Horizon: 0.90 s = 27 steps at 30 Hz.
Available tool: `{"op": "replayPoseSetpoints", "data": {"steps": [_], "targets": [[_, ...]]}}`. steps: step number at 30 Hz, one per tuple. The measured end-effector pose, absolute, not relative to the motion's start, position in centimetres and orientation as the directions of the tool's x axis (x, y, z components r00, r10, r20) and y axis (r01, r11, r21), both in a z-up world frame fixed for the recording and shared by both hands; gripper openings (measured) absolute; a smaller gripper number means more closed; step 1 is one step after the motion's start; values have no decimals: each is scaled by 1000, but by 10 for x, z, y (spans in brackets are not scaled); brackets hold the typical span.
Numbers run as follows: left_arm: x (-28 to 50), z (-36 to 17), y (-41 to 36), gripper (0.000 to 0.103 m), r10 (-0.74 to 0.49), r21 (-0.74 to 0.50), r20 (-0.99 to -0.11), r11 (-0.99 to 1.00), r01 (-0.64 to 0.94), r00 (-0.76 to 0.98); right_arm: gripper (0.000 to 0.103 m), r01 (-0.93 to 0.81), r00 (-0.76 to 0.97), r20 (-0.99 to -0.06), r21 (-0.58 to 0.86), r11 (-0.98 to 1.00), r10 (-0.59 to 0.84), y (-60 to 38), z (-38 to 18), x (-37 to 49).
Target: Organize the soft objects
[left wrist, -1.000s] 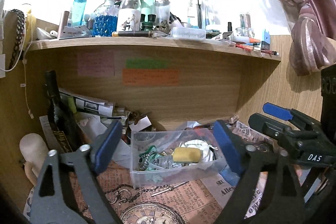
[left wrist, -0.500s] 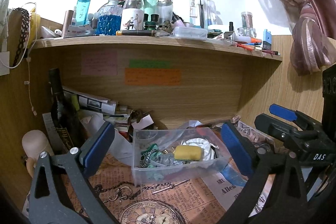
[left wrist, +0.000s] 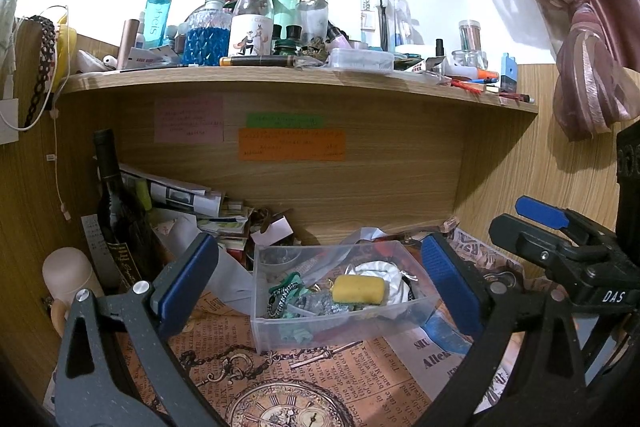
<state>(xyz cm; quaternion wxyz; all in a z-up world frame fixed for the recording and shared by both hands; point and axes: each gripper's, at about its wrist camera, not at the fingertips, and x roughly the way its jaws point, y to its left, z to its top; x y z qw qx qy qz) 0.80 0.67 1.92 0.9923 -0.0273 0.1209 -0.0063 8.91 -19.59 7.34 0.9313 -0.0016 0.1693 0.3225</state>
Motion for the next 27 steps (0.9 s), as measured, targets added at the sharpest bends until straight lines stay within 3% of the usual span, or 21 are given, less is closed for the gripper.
{"op": "replayPoseSetpoints", "data": {"steps": [27], "targets": [[14, 15, 7, 103, -34, -65, -256, 998, 18, 966, 103, -603, 732, -321, 103, 791, 600, -194, 72, 87]]}}
